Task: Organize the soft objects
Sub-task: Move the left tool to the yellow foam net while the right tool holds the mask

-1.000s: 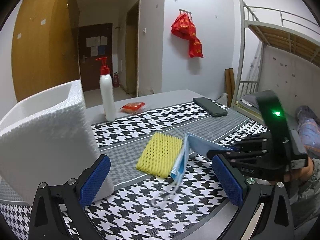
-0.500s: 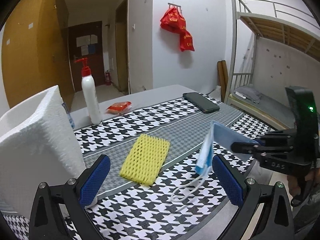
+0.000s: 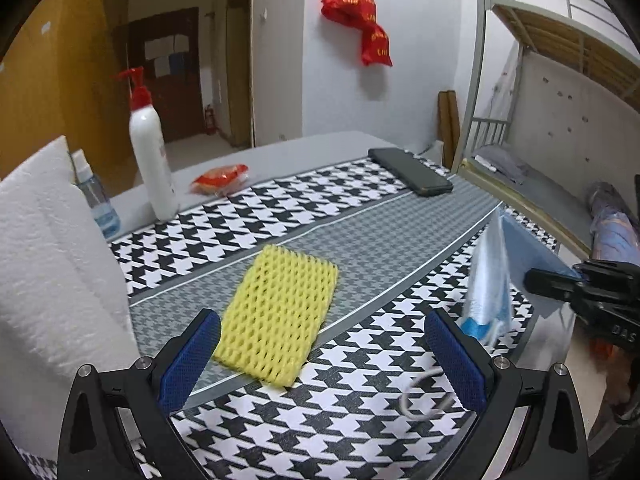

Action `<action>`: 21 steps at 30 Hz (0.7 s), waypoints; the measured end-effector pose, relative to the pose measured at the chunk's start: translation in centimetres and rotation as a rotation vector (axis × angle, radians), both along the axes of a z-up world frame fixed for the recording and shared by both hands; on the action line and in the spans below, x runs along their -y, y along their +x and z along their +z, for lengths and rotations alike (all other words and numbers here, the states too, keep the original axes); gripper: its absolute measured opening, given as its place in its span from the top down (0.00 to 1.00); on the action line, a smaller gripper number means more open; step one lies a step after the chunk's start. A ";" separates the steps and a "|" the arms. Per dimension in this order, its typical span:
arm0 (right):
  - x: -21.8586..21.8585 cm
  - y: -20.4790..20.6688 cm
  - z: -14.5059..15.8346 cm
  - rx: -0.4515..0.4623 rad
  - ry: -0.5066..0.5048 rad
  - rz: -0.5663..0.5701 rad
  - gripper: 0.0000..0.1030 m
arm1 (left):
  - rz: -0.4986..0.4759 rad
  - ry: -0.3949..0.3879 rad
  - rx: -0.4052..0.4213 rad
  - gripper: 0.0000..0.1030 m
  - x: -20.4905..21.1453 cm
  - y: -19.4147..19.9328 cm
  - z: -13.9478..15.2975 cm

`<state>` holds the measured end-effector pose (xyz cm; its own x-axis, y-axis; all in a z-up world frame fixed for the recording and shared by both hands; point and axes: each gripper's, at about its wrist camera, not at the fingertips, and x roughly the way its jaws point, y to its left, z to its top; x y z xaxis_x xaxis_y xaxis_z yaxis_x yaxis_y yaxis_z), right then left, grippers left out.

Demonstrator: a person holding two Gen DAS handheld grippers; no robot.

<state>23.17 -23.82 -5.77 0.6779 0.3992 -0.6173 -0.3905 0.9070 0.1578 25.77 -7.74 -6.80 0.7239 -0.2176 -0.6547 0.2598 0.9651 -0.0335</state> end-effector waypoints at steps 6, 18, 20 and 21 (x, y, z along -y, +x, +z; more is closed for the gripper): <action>0.8 0.0 -0.1 -0.003 0.025 -0.021 0.89 | 0.025 -0.026 -0.080 0.01 -0.6 1.9 -1.5; 1.1 0.0 -0.4 -0.009 0.032 -0.012 0.89 | 0.055 -0.022 -0.165 0.19 -0.8 4.1 -3.3; 1.2 0.0 -0.4 -0.011 0.033 -0.015 0.89 | 0.073 -0.018 -0.160 0.24 -0.9 4.2 -3.3; 1.2 0.1 -0.4 -0.011 0.034 -0.016 0.89 | 0.074 -0.016 -0.160 0.25 -1.0 4.2 -3.3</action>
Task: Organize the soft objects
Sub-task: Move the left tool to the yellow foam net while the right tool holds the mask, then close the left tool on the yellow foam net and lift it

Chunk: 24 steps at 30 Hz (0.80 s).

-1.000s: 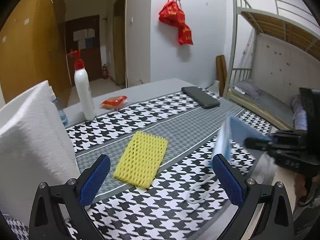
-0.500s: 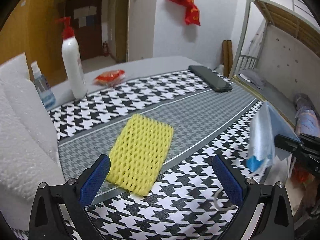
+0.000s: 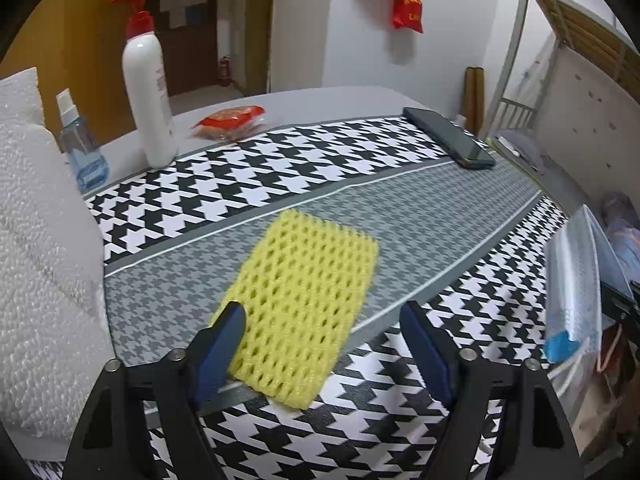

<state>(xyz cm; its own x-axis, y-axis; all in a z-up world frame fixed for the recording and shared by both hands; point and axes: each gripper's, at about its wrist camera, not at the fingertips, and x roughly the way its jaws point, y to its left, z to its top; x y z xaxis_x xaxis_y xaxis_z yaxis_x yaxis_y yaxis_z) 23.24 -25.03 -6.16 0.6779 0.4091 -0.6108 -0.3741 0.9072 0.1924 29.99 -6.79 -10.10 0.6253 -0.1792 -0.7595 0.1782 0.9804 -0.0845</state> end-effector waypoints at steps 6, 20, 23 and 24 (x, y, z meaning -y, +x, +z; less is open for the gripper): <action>0.2 0.1 -0.1 -0.002 0.008 -0.002 0.89 | 0.013 0.048 -0.001 0.43 0.1 0.1 -0.1; 0.3 -0.1 0.2 0.004 0.016 -0.011 0.89 | 0.031 0.079 0.001 0.89 -1.0 0.5 0.2; 0.4 0.0 0.2 0.006 0.030 -0.013 0.89 | -0.003 0.004 0.031 0.89 -1.1 -0.3 1.2; 0.4 0.0 0.2 0.007 0.034 -0.014 0.89 | -0.007 0.009 0.054 0.89 -0.9 -0.7 1.5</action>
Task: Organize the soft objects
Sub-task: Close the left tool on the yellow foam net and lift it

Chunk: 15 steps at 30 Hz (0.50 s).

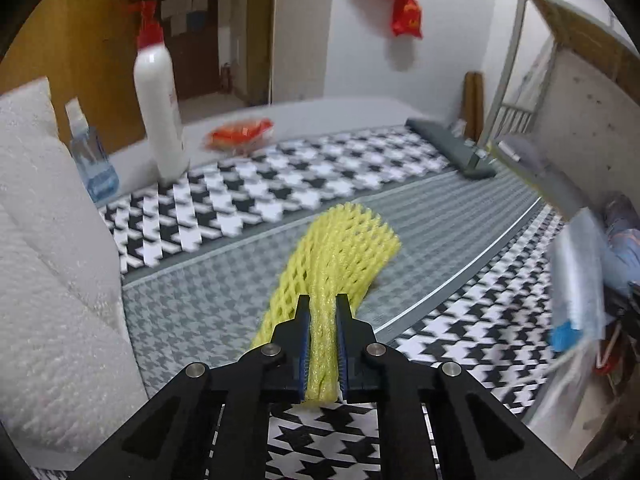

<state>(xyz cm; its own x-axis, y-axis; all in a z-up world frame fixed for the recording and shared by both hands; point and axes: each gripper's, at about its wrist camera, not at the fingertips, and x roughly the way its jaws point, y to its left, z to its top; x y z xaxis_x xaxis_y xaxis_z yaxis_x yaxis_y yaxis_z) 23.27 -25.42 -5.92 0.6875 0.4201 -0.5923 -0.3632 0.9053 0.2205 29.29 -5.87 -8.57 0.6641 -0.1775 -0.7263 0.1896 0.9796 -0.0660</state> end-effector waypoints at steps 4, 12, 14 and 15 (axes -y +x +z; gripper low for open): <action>0.0 0.2 -0.1 -0.003 0.006 -0.008 0.89 | -0.028 0.033 0.064 0.89 0.7 -1.3 1.4; 0.0 0.0 0.5 0.008 0.006 -0.014 0.89 | -0.056 0.038 0.129 0.89 0.8 -3.2 3.4; -0.1 -0.1 0.8 0.016 0.009 -0.013 0.89 | -0.057 0.039 0.145 0.89 0.6 -3.7 4.0; -0.1 -0.2 1.0 0.021 0.010 -0.012 0.89 | -0.055 0.040 0.156 0.89 0.5 -3.9 4.4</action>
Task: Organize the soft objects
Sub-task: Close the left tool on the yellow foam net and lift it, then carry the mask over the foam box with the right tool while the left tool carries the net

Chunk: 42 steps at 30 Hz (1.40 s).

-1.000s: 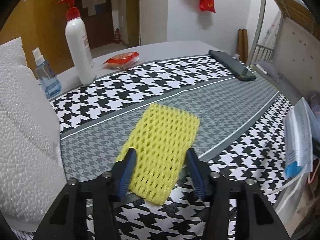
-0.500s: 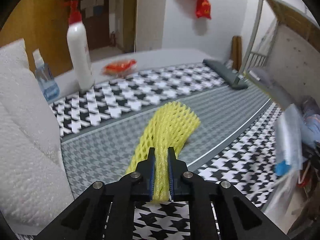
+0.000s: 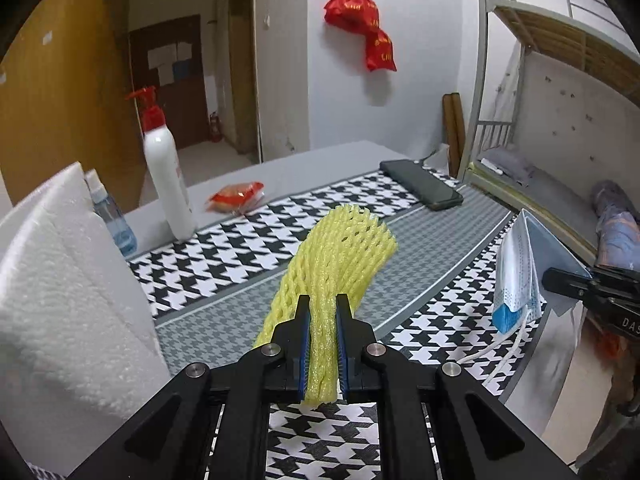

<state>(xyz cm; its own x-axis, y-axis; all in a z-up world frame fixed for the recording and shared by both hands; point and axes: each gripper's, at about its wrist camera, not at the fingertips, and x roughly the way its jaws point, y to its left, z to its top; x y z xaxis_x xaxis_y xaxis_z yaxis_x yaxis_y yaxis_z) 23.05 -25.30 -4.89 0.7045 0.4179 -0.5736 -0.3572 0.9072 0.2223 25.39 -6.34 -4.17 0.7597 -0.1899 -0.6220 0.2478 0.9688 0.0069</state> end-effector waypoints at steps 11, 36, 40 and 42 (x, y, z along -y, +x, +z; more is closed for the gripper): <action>-1.0 -0.9 2.2 0.055 0.012 0.012 0.89 | 0.003 -0.019 0.101 0.89 -1.3 -2.9 3.1; -5.0 -4.5 6.7 0.166 0.006 0.087 0.89 | 0.066 -0.066 0.253 0.89 -5.8 -10.9 7.3; -5.9 -4.6 7.1 0.181 0.012 0.114 0.89 | 0.093 -0.066 0.269 0.89 -6.5 -11.9 7.7; -6.3 -4.6 7.4 0.190 0.015 0.131 0.89 | 0.109 -0.063 0.279 0.89 -6.9 -12.4 7.9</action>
